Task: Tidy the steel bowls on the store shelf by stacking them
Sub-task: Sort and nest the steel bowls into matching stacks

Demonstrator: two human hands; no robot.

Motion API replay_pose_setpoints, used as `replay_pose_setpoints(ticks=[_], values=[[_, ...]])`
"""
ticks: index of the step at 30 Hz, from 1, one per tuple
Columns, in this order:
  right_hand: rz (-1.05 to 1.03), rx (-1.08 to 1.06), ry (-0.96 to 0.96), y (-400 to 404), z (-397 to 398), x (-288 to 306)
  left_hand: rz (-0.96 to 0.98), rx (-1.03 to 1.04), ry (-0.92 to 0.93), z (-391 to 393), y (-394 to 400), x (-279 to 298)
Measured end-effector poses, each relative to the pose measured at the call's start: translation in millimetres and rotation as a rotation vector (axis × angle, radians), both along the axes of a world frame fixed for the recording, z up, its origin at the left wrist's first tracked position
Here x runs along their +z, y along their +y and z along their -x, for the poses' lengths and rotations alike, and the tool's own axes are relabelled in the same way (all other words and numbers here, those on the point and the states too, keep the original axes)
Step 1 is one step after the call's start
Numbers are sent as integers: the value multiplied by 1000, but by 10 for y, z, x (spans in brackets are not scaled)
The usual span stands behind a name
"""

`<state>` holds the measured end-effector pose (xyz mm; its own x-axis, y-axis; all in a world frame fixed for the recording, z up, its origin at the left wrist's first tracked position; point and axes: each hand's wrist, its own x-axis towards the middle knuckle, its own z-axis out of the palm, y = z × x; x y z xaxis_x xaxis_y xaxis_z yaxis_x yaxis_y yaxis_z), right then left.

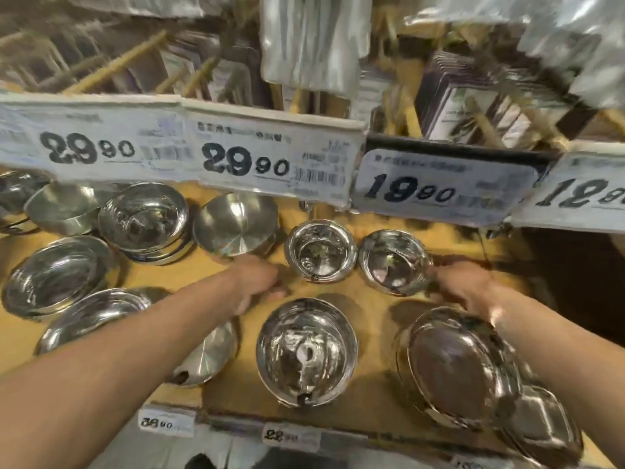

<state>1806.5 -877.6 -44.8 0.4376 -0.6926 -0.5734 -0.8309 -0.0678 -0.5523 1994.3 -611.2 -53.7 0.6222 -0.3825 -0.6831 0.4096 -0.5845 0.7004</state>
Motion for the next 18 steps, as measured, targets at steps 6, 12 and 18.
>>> replay_pose_setpoints(ticks=[6, 12, 18], values=[[-169, -116, -74, -28, -85, -45, 71, 108, 219, 0, -310, -221], [-268, -174, -153, -70, -18, -52, 108, 162, 322, 20, -463, -267], [-260, -139, -122, -74, 138, 135, 137, 127, 360, 24, -357, -166]])
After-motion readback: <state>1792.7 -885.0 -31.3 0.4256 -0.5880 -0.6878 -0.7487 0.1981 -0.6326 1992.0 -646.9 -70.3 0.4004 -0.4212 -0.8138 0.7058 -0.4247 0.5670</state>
